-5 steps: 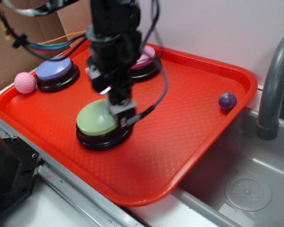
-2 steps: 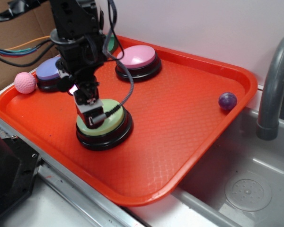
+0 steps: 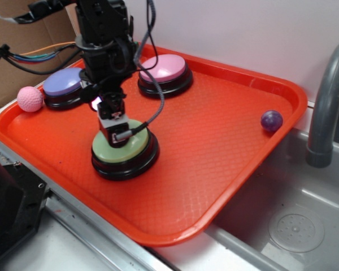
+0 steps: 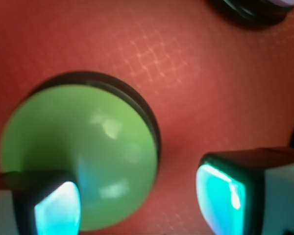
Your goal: Push the green button.
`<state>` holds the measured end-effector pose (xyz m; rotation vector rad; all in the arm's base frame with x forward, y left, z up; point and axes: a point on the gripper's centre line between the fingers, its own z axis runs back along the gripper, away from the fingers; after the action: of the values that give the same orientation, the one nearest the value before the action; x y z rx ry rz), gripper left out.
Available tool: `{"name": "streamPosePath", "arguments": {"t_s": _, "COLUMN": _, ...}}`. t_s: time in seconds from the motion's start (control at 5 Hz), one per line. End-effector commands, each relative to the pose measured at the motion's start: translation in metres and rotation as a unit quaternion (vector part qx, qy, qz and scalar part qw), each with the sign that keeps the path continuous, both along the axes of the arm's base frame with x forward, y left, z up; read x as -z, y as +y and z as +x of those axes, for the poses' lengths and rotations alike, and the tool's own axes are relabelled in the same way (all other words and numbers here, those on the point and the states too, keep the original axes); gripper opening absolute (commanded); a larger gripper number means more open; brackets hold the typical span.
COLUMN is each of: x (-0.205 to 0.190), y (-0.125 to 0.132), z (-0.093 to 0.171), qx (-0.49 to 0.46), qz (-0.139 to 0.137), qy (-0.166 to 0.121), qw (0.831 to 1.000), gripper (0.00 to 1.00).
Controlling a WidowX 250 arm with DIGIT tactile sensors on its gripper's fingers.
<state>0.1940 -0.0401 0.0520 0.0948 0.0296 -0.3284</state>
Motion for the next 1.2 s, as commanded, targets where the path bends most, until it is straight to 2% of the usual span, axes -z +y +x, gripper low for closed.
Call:
{"name": "streamPosePath", "arguments": {"t_s": 0.0, "x": 0.012, "y": -0.021, "z": 0.011, "qx": -0.001, "qz": -0.017, "qy": -0.012, "qw": 1.000, "gripper": 1.00}}
{"name": "streamPosePath", "arguments": {"t_s": 0.4, "x": -0.010, "y": -0.022, "z": 0.010, "qx": 0.003, "qz": -0.008, "qy": -0.020, "qw": 1.000, "gripper": 1.00}}
{"name": "streamPosePath", "arguments": {"t_s": 0.8, "x": -0.046, "y": -0.019, "z": -0.006, "qx": -0.020, "qz": 0.006, "qy": -0.030, "qw": 0.999, "gripper": 1.00}}
{"name": "streamPosePath", "arguments": {"t_s": 1.0, "x": -0.053, "y": -0.018, "z": -0.010, "qx": -0.025, "qz": -0.002, "qy": -0.022, "qw": 0.999, "gripper": 1.00}}
